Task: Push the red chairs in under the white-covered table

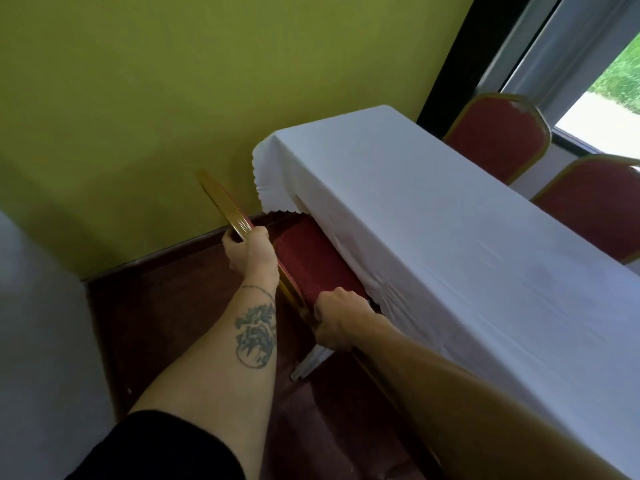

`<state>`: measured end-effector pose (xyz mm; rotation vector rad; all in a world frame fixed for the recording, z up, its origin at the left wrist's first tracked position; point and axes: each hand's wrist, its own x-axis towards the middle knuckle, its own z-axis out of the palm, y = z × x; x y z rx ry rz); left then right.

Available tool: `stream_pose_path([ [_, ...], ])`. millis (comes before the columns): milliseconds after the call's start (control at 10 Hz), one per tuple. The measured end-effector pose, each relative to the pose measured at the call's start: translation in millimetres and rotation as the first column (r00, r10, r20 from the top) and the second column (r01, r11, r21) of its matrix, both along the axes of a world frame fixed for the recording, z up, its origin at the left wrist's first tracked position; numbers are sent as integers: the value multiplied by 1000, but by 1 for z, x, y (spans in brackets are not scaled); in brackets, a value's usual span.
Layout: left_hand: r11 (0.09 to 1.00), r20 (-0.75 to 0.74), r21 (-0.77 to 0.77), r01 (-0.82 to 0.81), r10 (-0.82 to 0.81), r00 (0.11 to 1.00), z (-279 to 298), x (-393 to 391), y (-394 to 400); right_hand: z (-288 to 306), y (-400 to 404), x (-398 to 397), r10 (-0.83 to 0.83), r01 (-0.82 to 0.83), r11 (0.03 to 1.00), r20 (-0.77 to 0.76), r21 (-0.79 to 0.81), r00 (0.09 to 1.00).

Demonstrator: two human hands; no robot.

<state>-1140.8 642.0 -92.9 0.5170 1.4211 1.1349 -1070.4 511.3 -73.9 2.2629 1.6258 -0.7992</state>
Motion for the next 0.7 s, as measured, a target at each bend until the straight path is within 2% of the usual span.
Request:
stream_pose_path([
  [100, 999, -60, -11, 42, -43, 997, 1, 1, 2, -1, -2, 2, -14, 14, 1000, 18, 16, 1000],
  [200, 982, -217, -11, 188, -185, 958, 4, -5, 3, -2, -5, 2, -46, 45, 998, 11, 38, 999],
  [300, 938, -371, -48, 344, -337, 865, 4, -18, 1, -1, -9, 3, -103, 106, 992, -44, 65, 994],
  [400, 916, -461, -30, 399, -367, 808, 10, -28, -10, 2, -18, 6, -168, 188, 966, -118, 177, 979],
  [500, 922, -532, 67, 381, -290, 795, 27, -30, -30, 15, -34, 14, -192, 229, 916, -141, 330, 971],
  [600, 895, -647, 116, 430, -260, 716, 53, -26, -53, 39, -49, 30, -236, 293, 854, -183, 430, 954],
  [700, 819, -732, 114, 562, -313, 605, 87, -13, -78, 68, -63, 56, -294, 342, 795, -176, 501, 940],
])
